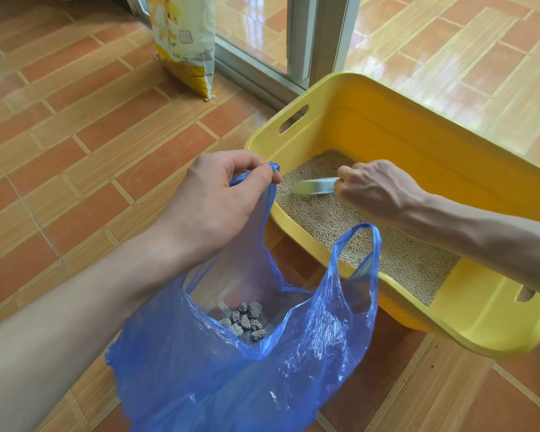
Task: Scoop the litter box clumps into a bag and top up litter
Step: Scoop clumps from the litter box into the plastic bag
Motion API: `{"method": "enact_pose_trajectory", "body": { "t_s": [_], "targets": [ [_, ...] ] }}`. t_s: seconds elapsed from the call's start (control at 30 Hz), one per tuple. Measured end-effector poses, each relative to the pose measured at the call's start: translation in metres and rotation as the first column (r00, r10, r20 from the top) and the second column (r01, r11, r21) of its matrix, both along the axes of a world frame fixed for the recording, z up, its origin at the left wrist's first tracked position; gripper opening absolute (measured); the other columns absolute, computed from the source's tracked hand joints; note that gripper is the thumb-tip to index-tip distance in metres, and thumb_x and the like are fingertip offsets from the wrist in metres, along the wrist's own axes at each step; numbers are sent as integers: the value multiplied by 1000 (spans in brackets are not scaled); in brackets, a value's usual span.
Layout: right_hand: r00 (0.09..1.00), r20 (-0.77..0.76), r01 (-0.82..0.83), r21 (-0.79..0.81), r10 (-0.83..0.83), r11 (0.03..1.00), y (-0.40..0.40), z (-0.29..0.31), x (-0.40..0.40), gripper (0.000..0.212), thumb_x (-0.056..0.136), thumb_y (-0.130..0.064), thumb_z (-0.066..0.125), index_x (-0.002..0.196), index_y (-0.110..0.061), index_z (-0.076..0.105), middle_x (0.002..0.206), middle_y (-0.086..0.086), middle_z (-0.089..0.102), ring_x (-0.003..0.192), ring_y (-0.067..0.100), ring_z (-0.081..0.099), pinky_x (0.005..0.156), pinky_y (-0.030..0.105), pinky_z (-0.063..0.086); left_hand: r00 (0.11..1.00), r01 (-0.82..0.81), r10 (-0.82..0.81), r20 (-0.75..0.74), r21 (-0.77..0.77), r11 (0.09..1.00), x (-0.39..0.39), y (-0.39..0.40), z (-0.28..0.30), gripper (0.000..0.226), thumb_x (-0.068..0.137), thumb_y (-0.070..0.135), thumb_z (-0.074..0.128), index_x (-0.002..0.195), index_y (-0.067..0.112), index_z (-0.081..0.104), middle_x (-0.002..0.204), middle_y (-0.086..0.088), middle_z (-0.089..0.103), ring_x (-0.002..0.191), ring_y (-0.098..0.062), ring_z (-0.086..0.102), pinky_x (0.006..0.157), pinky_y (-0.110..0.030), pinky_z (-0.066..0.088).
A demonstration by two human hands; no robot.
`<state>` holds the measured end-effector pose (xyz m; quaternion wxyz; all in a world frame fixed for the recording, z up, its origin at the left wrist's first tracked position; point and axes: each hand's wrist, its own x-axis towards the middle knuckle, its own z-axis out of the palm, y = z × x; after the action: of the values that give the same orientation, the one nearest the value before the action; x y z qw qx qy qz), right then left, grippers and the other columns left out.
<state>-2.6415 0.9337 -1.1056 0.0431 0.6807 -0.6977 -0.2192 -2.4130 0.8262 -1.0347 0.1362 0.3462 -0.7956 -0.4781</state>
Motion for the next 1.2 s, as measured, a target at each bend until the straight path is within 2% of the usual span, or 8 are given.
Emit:
{"method": "enact_pose_trajectory", "body": {
  "t_s": [0.07, 0.17, 0.33, 0.4, 0.53, 0.77, 0.97, 1.2],
  "targets": [
    [1000, 27, 3, 11, -3, 1000, 9, 1, 3, 20, 105, -4, 35, 99, -7, 54, 82, 1, 45, 69, 14, 51, 59, 30, 45, 1000, -2, 2, -3, 6, 1000, 0, -1, -1, 24, 104, 27, 57, 92, 22, 77, 52, 14, 46, 46, -5, 37, 49, -19, 30],
    [998, 42, 45, -29, -44, 999, 20, 1, 0, 19, 104, -6, 40, 90, -12, 51, 78, -2, 47, 65, 14, 50, 51, 30, 37, 1000, -10, 10, -7, 9, 1000, 0, -1, -1, 24, 104, 25, 57, 93, 19, 77, 48, 17, 48, 44, -1, 41, 47, -12, 29],
    [950, 156, 297, -170, -272, 939, 22, 2, -30, 31, 104, -30, 52, 85, -11, 65, 69, -1, 59, 48, 11, 52, 40, 31, 49, 1000, -9, 9, -7, 7, 1000, -1, -2, -1, 24, 104, 26, 57, 92, 20, 77, 49, 15, 44, 43, -4, 36, 46, -15, 27],
    [926, 181, 363, -182, -331, 914, 18, 4, -43, 35, 101, -36, 57, 77, -12, 62, 60, -1, 57, 45, 12, 51, 37, 28, 43, 1000, -9, 9, 1, 5, 1000, -2, -1, -1, 24, 104, 27, 57, 92, 21, 77, 48, 15, 45, 43, -4, 36, 46, -15, 27],
    [900, 182, 417, -93, -396, 904, 12, 9, -59, 37, 96, -48, 63, 78, -16, 68, 56, -3, 56, 44, 13, 46, 40, 21, 31, 1000, 0, 1, 18, -12, 1000, -4, 2, 0, 24, 105, 22, 56, 95, 15, 77, 47, 25, 52, 45, 7, 48, 48, -7, 31],
    [870, 155, 460, 82, -467, 884, 19, 18, -85, 51, 90, -56, 65, 55, -20, 60, 48, -7, 43, 46, 16, 36, 44, 21, 25, 1000, -4, 5, 16, -9, 1000, -2, 2, 2, 24, 105, 19, 55, 97, 12, 77, 48, 27, 53, 48, 12, 50, 50, -4, 32],
    [665, 370, 528, 381, -649, 759, 25, 3, -95, 36, 88, -55, 68, 59, -36, 78, 47, -9, 50, 50, 15, 39, 48, 26, 31, 1000, -7, 7, 19, -13, 1000, -2, 3, 2, 24, 105, 20, 55, 96, 13, 77, 46, 26, 51, 46, 9, 49, 49, -5, 32],
    [386, 606, 525, 475, -695, 706, 33, -16, -107, 30, 89, -48, 70, 70, -27, 82, 51, -10, 61, 49, 9, 42, 46, 22, 30, 1000, 6, -5, 20, -13, 1000, -4, 3, 0, 24, 105, 19, 55, 97, 13, 77, 47, 27, 52, 48, 10, 50, 50, -5, 32]
  ]
}}
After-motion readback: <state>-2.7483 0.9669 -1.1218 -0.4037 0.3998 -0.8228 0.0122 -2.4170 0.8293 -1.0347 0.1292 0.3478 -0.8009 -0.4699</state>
